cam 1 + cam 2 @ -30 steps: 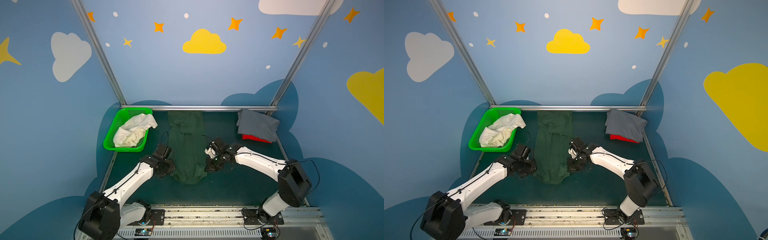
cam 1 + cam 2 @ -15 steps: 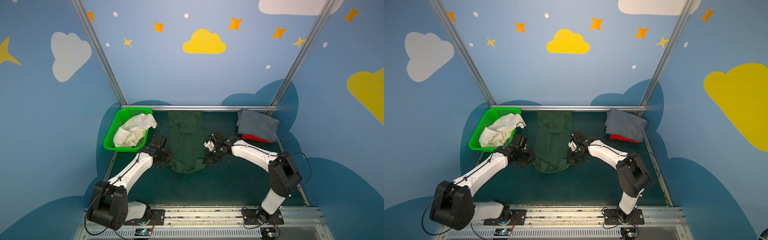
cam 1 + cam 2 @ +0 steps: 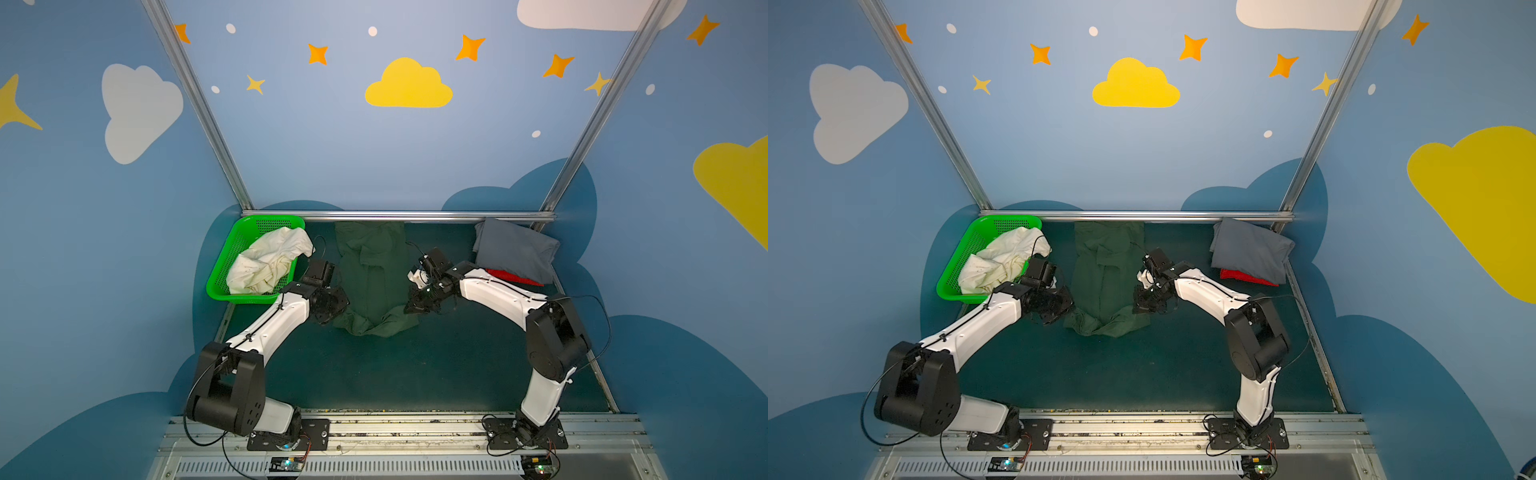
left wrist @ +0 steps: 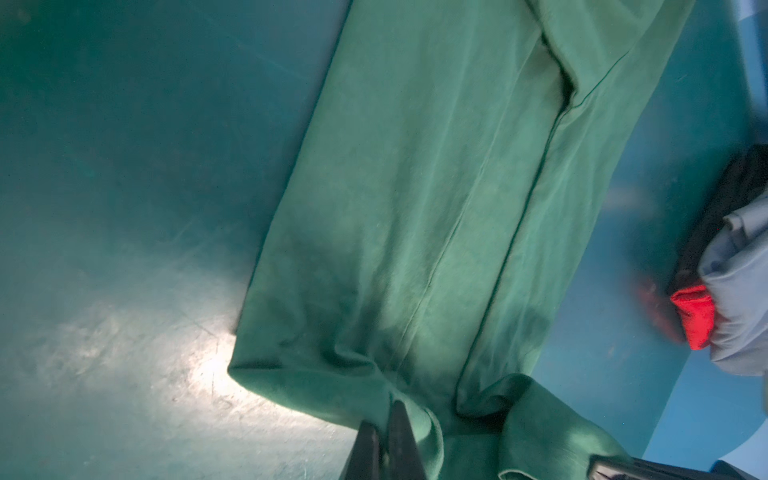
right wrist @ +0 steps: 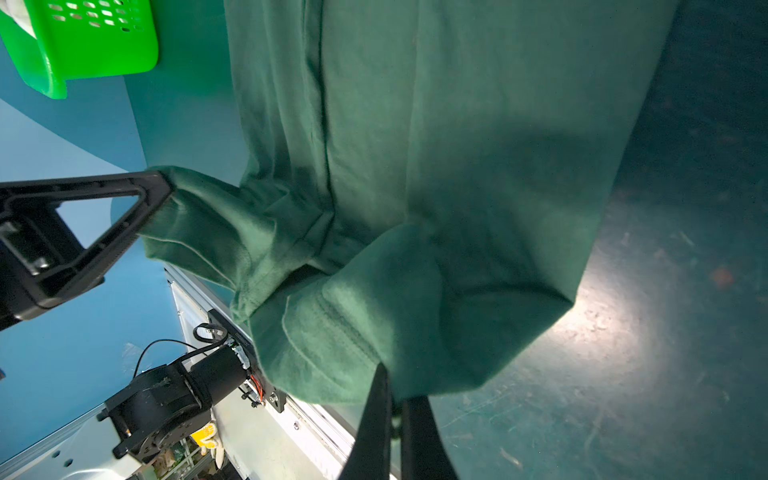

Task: Fold and stack the t-shirts

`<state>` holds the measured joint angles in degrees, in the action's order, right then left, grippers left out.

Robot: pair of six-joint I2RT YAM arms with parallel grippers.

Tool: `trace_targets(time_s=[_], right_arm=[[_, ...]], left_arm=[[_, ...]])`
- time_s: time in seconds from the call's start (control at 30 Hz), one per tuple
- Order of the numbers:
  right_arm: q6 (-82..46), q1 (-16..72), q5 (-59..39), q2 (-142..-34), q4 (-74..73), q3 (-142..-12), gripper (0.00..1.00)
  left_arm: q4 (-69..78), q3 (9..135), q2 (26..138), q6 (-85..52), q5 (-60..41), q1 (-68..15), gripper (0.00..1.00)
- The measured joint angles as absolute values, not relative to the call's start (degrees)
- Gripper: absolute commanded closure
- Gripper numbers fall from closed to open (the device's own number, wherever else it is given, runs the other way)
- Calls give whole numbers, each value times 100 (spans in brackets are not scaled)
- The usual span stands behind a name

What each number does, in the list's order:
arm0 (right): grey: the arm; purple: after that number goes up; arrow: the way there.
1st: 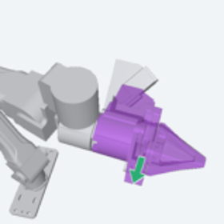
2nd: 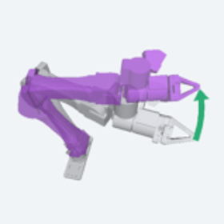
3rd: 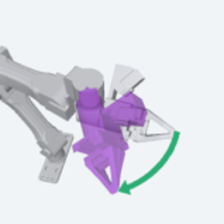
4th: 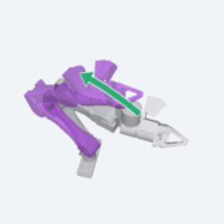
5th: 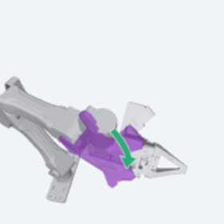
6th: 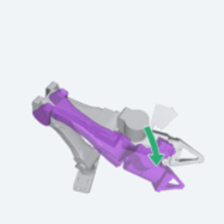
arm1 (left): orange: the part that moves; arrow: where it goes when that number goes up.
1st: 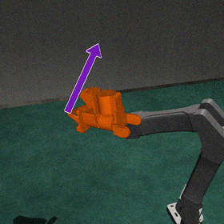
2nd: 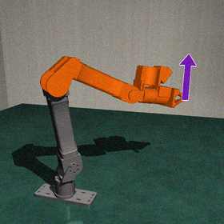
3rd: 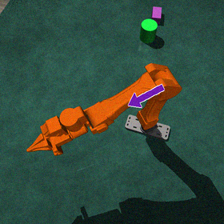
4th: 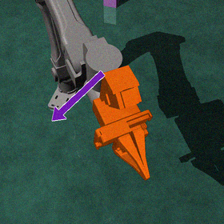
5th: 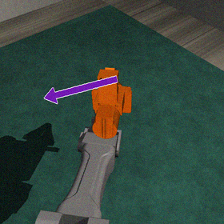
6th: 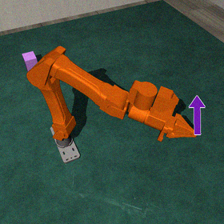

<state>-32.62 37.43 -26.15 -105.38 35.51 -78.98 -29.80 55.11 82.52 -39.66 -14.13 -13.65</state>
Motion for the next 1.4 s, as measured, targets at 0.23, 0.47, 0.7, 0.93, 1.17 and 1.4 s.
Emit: trace_targets(time_s=[0.23, 0.47, 0.7, 0.93, 1.17, 1.4], right_arm=[[-3210, 3664, -2657, -10696, 3607, -8156, 100], [-3201, 3555, -2700, -10783, 3653, -8337, 100], [-3133, 3382, -2709, -10938, 3701, -8648, 100], [-3052, 3221, -2749, -11336, 3719, -9107, 100], [-2969, 3089, -2768, -11603, 3752, -9507, 100], [-2952, 2980, -2777, -11885, 3802, -10047, 100]], left_arm=[[-2939, 5680, 8538, -3966, -1435, -1334, 97], [-2936, 5787, 8626, -3966, -1450, -1284, 97], [-2864, 5927, 8722, -3966, -1433, -1105, 97], [-2683, 6045, 8978, -3968, -1402, -952, 97], [-2593, 6326, 8993, -3968, -1197, -919, 97], [-2504, 6534, 9185, -3968, -1083, -834, 97]])
